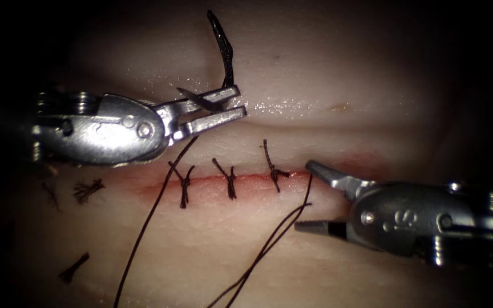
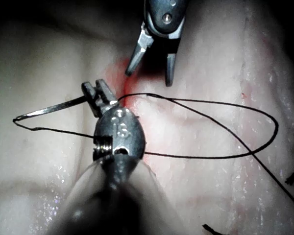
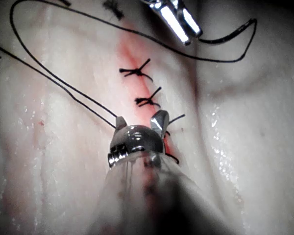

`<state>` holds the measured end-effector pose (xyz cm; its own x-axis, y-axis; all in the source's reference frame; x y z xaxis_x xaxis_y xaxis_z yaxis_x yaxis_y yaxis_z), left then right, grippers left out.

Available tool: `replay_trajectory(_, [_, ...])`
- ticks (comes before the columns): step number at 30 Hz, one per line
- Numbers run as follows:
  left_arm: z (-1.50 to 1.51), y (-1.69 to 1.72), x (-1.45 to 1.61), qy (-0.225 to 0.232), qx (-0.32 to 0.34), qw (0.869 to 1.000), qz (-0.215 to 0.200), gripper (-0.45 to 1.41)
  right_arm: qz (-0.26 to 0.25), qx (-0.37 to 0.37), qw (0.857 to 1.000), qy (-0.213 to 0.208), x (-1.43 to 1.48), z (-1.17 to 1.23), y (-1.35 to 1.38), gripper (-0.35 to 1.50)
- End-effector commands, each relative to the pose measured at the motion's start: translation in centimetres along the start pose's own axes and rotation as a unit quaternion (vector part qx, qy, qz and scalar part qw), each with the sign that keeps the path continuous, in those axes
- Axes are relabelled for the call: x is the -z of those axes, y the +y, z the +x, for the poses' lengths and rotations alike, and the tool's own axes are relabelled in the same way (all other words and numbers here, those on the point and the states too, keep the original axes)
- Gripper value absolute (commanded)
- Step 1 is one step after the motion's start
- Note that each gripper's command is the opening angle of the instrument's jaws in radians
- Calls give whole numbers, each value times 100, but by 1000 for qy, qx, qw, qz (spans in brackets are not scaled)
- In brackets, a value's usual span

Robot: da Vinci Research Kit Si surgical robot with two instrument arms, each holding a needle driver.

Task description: Wound Closure

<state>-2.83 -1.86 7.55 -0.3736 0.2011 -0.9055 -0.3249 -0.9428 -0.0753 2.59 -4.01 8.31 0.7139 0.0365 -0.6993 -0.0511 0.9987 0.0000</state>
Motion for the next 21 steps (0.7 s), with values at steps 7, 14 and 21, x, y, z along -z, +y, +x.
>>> replay_trajectory(7, [-4, 4, -6, 1, 0, 1000, -1, -45, 17, 11, 1000, -5, -19, 11, -14, 137])
replay_trajectory(14, [-3, 4, -6, 0, 0, 1000, 0, -45, 26, 17, 999, -7, -32, 8, -24, 137])
replay_trajectory(21, [-3, 4, -6, 0, 3, 1000, -1, -45, 35, 20, 999, -7, -34, 5, -28, 137])
